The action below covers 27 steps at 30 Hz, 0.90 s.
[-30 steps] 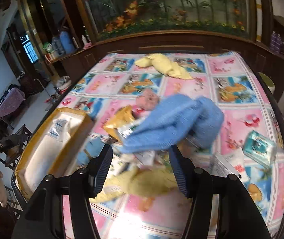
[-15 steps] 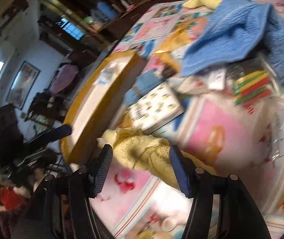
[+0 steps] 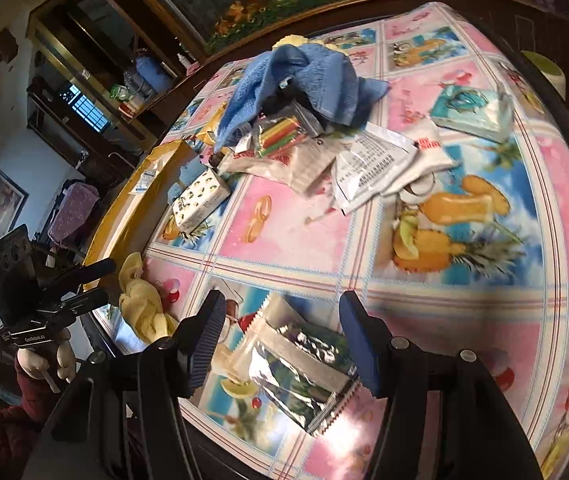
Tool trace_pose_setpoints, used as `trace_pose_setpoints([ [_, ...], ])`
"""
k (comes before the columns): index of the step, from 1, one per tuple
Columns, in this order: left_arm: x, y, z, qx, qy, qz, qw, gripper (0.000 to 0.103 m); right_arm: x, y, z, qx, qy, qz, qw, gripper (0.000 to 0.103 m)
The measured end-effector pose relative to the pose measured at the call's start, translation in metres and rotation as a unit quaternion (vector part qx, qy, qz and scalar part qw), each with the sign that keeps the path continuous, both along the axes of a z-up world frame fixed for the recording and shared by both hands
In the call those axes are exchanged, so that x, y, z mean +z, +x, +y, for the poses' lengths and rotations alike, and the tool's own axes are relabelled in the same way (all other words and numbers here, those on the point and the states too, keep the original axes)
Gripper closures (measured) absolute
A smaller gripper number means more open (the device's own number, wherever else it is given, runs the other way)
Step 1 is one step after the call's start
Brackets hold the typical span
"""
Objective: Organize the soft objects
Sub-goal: 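Grasp the yellow towel with the left gripper while the right grasps a clear picture packet, then lower the yellow towel into the box with the left gripper while the right releases its packet there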
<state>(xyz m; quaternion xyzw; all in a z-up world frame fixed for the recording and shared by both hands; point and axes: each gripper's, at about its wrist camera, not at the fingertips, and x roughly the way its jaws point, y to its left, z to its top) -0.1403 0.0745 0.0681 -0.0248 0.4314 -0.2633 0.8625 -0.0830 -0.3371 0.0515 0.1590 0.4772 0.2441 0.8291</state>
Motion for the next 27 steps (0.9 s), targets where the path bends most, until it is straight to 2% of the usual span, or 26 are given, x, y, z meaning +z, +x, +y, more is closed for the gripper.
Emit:
trace_pose_setpoints([
  [3, -0.007, -0.014, 0.004, 0.000, -0.010, 0.027, 0.9996, 0.038, -0.007, -0.009, 0.006, 0.012, -0.028, 0.003, 1.000, 0.043],
  [7, -0.030, -0.016, 0.010, 0.019, -0.071, 0.107, 0.9916, 0.038, -0.019, -0.006, 0.021, 0.040, -0.082, -0.002, 0.996, 0.043],
  [11, -0.050, 0.001, 0.012, 0.063, -0.116, 0.168, 0.9769, 0.038, -0.023, -0.003, 0.029, 0.052, -0.074, -0.001, 0.996, 0.043],
  [13, -0.051, 0.013, 0.010, 0.072, -0.131, 0.176, 0.9730, 0.038, -0.023, -0.005, 0.034, 0.064, -0.059, 0.005, 0.996, 0.043],
  [19, -0.044, 0.048, -0.008, 0.077, -0.089, 0.150, 0.9815, 0.038, -0.021, -0.016, 0.037, 0.075, -0.059, 0.005, 0.995, 0.043],
  [22, -0.040, 0.058, -0.015, 0.075, -0.068, 0.135, 0.9856, 0.038, -0.015, -0.021, 0.038, 0.073, -0.085, -0.018, 0.994, 0.043],
  [24, -0.040, 0.065, -0.018, 0.073, -0.068, 0.136, 0.9857, 0.038, -0.010, -0.025, 0.043, 0.088, -0.110, -0.038, 0.989, 0.041],
  [27, -0.048, 0.073, -0.027, 0.074, -0.050, 0.148, 0.9849, 0.038, -0.007, -0.025, 0.056, 0.125, -0.124, -0.054, 0.983, 0.032],
])
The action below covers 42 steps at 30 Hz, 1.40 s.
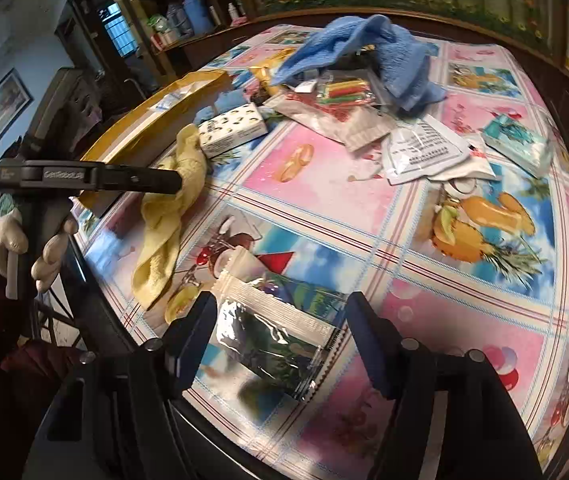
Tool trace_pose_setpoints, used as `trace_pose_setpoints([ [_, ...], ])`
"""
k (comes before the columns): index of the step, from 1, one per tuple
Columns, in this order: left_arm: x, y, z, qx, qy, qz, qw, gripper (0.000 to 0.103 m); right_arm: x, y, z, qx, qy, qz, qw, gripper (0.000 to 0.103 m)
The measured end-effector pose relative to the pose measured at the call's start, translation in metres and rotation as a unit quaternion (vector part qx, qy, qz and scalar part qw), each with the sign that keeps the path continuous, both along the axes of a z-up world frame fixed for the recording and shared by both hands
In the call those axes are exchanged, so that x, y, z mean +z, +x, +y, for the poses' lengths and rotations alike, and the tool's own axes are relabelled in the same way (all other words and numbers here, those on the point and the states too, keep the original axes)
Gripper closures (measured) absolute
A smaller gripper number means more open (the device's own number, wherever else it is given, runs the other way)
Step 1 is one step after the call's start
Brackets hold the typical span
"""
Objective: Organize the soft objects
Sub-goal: 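Lower the yellow towel into the box with the left gripper while the right releases its packet there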
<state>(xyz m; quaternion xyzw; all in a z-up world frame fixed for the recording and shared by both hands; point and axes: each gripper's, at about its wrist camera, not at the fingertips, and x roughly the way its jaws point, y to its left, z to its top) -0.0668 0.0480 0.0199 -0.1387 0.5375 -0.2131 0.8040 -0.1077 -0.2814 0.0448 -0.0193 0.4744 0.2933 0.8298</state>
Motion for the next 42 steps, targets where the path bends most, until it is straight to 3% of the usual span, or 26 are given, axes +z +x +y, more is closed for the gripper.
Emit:
trace_pose_setpoints([
  [5, 0.001, 0.000, -0.024, -0.015, 0.045, -0.023, 0.9986, 0.026, -0.006, 0.008, 0.029, 0.062, -0.054, -0.003, 0.997, 0.032],
  [11, -0.003, -0.006, -0.062, -0.051, 0.164, -0.068, 0.9829, 0.024, -0.012, 0.002, 0.058, 0.139, -0.124, -0.014, 0.982, 0.022],
  [12, -0.005, -0.007, -0.066, -0.055, 0.173, -0.076, 0.9805, 0.029, -0.014, 0.000, 0.060, 0.147, -0.133, -0.015, 0.980, 0.021],
  [14, -0.005, -0.010, -0.070, -0.061, 0.194, -0.097, 0.9743, 0.056, -0.017, -0.003, 0.062, 0.156, -0.144, -0.021, 0.977, 0.019],
  [16, -0.005, -0.010, -0.068, -0.067, 0.173, -0.097, 0.9778, 0.065, -0.019, -0.004, 0.063, 0.156, -0.145, -0.026, 0.977, 0.018],
  [25, 0.016, -0.037, -0.026, -0.043, 0.109, -0.112, 0.9867, 0.066, -0.034, 0.011, 0.062, 0.108, -0.147, -0.012, 0.983, 0.013],
  [27, 0.026, -0.047, -0.011, -0.027, 0.093, -0.122, 0.9878, 0.066, -0.036, 0.008, 0.061, 0.084, -0.146, -0.007, 0.986, 0.021],
  [29, 0.037, -0.054, 0.005, -0.009, 0.081, -0.132, 0.9878, 0.066, -0.034, 0.003, 0.058, 0.059, -0.140, -0.009, 0.988, 0.044],
  [33, 0.056, -0.066, 0.038, 0.022, 0.060, -0.155, 0.9858, 0.066, -0.038, 0.001, 0.055, 0.014, -0.127, 0.002, 0.992, 0.046],
  [37, 0.073, -0.070, 0.075, 0.054, 0.051, -0.171, 0.9824, 0.066, -0.030, 0.008, 0.061, -0.009, -0.083, 0.010, 0.996, 0.047],
  [42, 0.084, -0.057, 0.125, 0.099, 0.084, -0.173, 0.9764, 0.066, 0.011, 0.030, 0.105, -0.006, 0.005, -0.006, 1.000, 0.046],
])
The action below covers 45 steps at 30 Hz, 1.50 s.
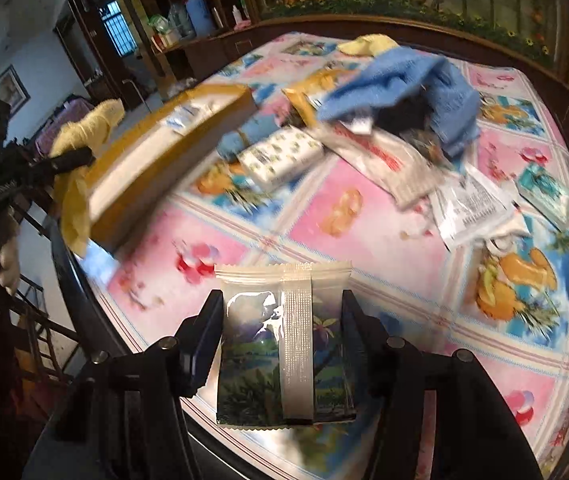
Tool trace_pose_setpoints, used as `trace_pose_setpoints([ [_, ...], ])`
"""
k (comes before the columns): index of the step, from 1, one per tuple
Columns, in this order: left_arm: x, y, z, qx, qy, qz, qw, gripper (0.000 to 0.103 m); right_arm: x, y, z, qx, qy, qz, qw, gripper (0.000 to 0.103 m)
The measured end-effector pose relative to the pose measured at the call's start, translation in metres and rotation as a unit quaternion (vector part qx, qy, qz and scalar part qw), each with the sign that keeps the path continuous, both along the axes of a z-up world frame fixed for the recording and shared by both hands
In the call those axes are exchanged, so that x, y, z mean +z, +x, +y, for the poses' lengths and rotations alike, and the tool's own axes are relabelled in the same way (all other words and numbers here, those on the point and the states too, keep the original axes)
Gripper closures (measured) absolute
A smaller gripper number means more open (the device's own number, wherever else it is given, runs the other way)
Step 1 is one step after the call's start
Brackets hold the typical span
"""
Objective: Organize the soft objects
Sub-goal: 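Lower the yellow towel into the box with the left gripper while the right releases its packet there, then grasp the small blue cloth with the left gripper while the right grasps the lemon-print tissue pack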
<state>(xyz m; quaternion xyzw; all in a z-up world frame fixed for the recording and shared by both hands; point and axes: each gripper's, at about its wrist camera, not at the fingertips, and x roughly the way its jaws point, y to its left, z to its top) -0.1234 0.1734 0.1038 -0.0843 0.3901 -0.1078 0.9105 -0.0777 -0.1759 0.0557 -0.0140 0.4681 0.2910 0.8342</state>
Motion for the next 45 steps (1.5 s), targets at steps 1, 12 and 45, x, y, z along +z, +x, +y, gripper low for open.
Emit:
trace_pose_setpoints([
  [1, -0.001, 0.006, 0.009, 0.009, 0.004, 0.004, 0.9999, 0.066, 0.007, 0.003, 0.016, 0.008, 0.020, 0.002, 1.000, 0.046],
  [12, -0.039, 0.099, 0.073, 0.067, 0.029, 0.058, 0.9956, 0.065, 0.030, 0.074, 0.196, 0.076, 0.135, 0.047, 0.987, 0.046],
  [45, -0.005, 0.064, -0.041, -0.051, 0.056, 0.026, 0.9968, 0.057, 0.006, 0.088, 0.011, -0.141, 0.103, 0.038, 0.984, 0.035],
])
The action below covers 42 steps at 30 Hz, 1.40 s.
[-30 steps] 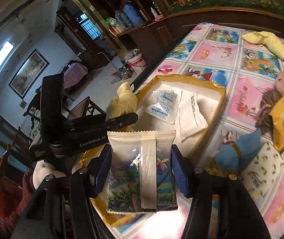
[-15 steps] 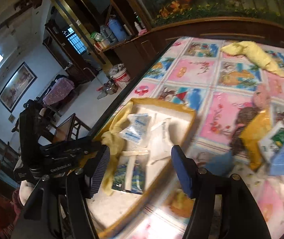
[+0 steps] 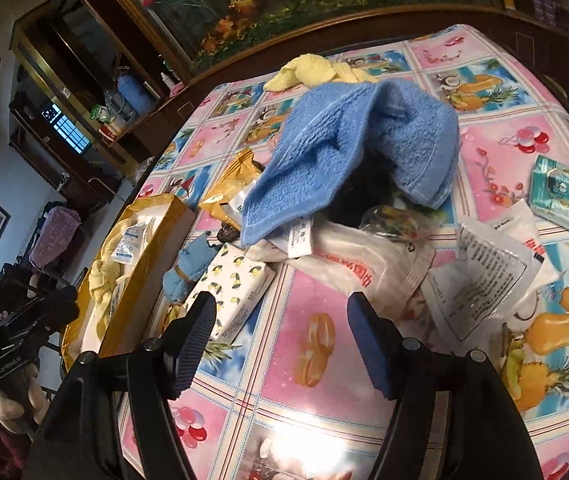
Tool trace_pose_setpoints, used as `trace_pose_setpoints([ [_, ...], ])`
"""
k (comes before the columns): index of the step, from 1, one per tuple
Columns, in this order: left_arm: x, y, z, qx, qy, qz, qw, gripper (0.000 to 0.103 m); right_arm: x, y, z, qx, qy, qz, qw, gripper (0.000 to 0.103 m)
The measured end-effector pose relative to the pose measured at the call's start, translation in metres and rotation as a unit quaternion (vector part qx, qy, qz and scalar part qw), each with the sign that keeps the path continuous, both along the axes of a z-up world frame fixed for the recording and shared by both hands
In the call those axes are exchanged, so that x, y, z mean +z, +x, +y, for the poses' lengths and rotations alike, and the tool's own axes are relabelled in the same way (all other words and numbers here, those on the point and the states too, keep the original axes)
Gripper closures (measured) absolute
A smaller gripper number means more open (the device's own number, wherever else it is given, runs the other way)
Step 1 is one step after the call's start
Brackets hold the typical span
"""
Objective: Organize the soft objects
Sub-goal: 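Grasp the small blue cloth with the left gripper while the right grasps the lemon-print tissue pack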
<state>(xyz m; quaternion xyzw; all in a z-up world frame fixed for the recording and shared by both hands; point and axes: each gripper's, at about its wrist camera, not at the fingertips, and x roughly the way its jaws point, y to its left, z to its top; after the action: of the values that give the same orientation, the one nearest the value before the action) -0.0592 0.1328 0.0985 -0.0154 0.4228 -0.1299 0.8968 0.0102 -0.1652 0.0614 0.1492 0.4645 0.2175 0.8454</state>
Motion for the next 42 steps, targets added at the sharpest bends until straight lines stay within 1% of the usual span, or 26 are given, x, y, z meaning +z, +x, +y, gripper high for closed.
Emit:
trace_pose_setpoints([
  [3, 0.008, 0.006, -0.014, 0.001, -0.022, -0.006, 0.9997, 0.057, -0.003, 0.000, 0.026, 0.025, 0.013, 0.006, 1.000, 0.035],
  [4, 0.011, 0.006, -0.015, 0.004, -0.025, -0.007, 0.9996, 0.057, -0.005, 0.003, 0.037, 0.028, 0.008, 0.008, 1.000, 0.035],
  [7, 0.015, 0.010, -0.015, 0.015, -0.019, -0.007, 0.9997, 0.057, -0.010, 0.016, 0.070, 0.016, -0.024, 0.011, 1.000, 0.035],
  [9, 0.015, 0.011, -0.012, 0.022, -0.012, -0.006, 0.9997, 0.057, -0.016, 0.026, 0.085, 0.002, -0.055, 0.010, 0.998, 0.035],
  [12, 0.011, 0.017, -0.009, 0.026, -0.009, 0.001, 0.9996, 0.057, -0.030, 0.035, 0.101, 0.010, -0.088, 0.023, 0.996, 0.035],
  [13, 0.009, 0.021, -0.011, 0.023, -0.006, 0.004, 0.9997, 0.057, -0.028, 0.033, 0.102, 0.012, -0.099, 0.005, 0.995, 0.039],
  [14, 0.006, 0.025, -0.014, 0.016, -0.003, 0.008, 0.9998, 0.057, -0.028, 0.031, 0.102, 0.016, -0.108, 0.007, 0.994, 0.044],
  [15, 0.003, 0.029, -0.018, 0.008, 0.002, 0.012, 0.9999, 0.057, -0.028, 0.030, 0.098, 0.020, -0.101, 0.007, 0.995, 0.046],
  [19, -0.016, 0.049, -0.047, -0.030, 0.038, 0.027, 0.9984, 0.057, -0.028, 0.018, 0.074, 0.030, -0.103, 0.010, 0.994, 0.050],
  [21, -0.027, 0.060, -0.065, -0.048, 0.070, 0.032, 0.9959, 0.057, -0.029, 0.007, 0.059, 0.031, -0.100, 0.014, 0.994, 0.050],
  [23, -0.036, 0.071, -0.079, -0.061, 0.100, 0.035, 0.9925, 0.057, -0.028, -0.002, 0.042, 0.028, -0.097, 0.014, 0.995, 0.050],
  [25, -0.046, 0.082, -0.089, -0.064, 0.126, 0.039, 0.9893, 0.057, -0.029, -0.007, 0.032, 0.024, -0.090, 0.017, 0.995, 0.050],
  [28, -0.066, 0.098, -0.101, -0.059, 0.175, 0.060, 0.9809, 0.057, -0.028, -0.013, 0.019, 0.022, -0.081, 0.018, 0.996, 0.050],
  [30, -0.081, 0.104, -0.104, -0.061, 0.195, 0.082, 0.9754, 0.055, -0.029, -0.015, 0.019, 0.024, -0.078, 0.015, 0.997, 0.050],
  [31, -0.079, 0.102, -0.104, -0.059, 0.191, 0.066, 0.9775, 0.055, -0.029, -0.017, 0.018, 0.024, -0.078, 0.013, 0.997, 0.049],
  [32, -0.080, 0.102, -0.105, -0.062, 0.193, 0.074, 0.9764, 0.055, -0.028, -0.018, 0.018, 0.024, -0.078, 0.010, 0.997, 0.049],
  [33, -0.078, 0.102, -0.105, -0.064, 0.188, 0.073, 0.9773, 0.056, -0.028, -0.019, 0.018, 0.024, -0.079, 0.009, 0.997, 0.049],
  [34, -0.078, 0.100, -0.105, -0.068, 0.182, 0.078, 0.9778, 0.061, -0.028, -0.020, 0.018, 0.025, -0.079, 0.008, 0.996, 0.050],
  [36, -0.074, 0.093, -0.106, -0.070, 0.175, 0.073, 0.9793, 0.078, -0.028, -0.024, 0.017, 0.025, -0.076, 0.006, 0.997, 0.052],
  [37, -0.071, 0.089, -0.104, -0.070, 0.163, 0.069, 0.9818, 0.078, -0.028, -0.027, 0.016, 0.027, -0.074, 0.006, 0.997, 0.053],
  [39, -0.062, 0.079, -0.099, -0.066, 0.129, 0.059, 0.9877, 0.078, -0.028, -0.031, 0.019, 0.031, -0.068, 0.005, 0.997, 0.054],
  [42, -0.043, 0.059, -0.088, -0.062, 0.075, 0.043, 0.9943, 0.078, -0.027, -0.042, 0.022, 0.043, -0.054, 0.008, 0.998, 0.055],
])
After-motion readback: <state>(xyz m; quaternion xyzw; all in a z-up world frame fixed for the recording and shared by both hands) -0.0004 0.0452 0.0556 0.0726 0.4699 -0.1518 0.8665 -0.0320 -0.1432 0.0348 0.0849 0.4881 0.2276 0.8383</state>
